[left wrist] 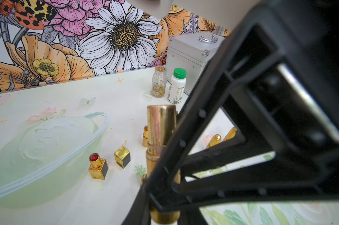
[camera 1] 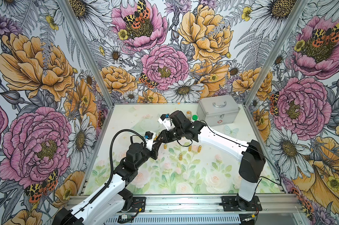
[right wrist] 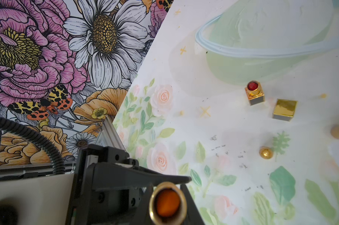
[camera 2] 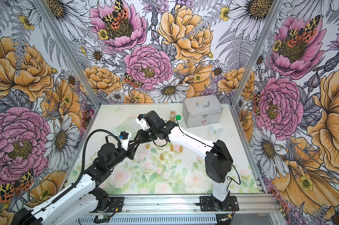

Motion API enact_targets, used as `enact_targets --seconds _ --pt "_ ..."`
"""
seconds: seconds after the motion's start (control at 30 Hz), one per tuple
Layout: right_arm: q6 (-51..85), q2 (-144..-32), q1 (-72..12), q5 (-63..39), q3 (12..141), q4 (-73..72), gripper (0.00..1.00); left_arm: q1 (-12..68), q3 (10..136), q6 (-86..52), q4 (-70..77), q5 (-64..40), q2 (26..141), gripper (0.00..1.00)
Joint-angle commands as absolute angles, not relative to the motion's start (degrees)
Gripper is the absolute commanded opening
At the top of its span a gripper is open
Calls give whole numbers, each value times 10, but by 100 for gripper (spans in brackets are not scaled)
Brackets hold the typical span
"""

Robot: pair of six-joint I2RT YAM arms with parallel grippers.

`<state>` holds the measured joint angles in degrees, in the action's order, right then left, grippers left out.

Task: Open the lipstick cap
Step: Place the lipstick at the center of the board.

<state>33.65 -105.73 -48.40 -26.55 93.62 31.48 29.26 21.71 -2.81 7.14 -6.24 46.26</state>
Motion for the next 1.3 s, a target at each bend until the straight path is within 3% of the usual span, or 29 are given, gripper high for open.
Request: enact_targets --seconds 0.0,0.17,0.27,0.4,0.53,0.83,1.27 --pt "330 -1049 -477 -228 951 305 21 297 236 -18 96 -69 462 21" --pt "314 -1040 -476 -168 948 306 21 297 235 -23 95 -66 460 50" --pt "303 -1036 -476 -117 944 305 21 297 230 -36 91 -53 455 74" --pt "284 -1043 -483 -34 939 304 21 296 219 -70 77 -8 440 91" --pt "268 -1057 -495 14 925 274 21 289 220 -104 32 42 416 99" --pt "258 -1094 -527 66 876 176 21 222 220 -191 -70 99 340 99" --pt "254 -1203 -583 122 906 143 21 138 220 -244 -118 86 323 98"
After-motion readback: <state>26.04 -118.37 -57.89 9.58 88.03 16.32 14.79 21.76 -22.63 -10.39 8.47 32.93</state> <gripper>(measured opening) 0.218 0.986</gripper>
